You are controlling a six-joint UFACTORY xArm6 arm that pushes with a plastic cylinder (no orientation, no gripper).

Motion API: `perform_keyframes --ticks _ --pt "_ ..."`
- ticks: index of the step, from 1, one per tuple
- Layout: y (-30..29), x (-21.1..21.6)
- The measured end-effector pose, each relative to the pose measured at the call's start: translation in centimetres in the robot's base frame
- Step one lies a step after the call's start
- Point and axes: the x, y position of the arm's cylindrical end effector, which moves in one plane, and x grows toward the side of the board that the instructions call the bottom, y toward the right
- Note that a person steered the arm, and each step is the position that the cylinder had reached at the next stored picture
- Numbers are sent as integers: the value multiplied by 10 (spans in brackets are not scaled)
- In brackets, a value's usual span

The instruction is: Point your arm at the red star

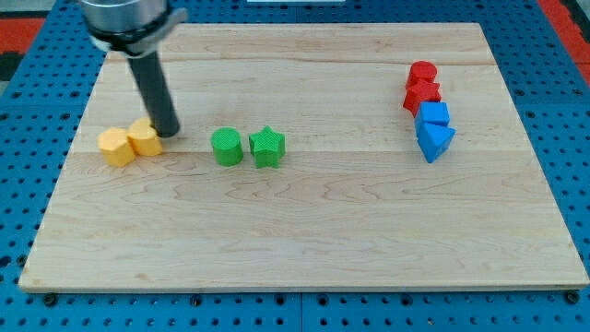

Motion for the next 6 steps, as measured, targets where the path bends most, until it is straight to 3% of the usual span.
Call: perform_keyframes --ticks 1,3,4,5,6 --pt "5 -1" --pt "97 22" --pt "85 24" --pt "84 63" --pt "134 92"
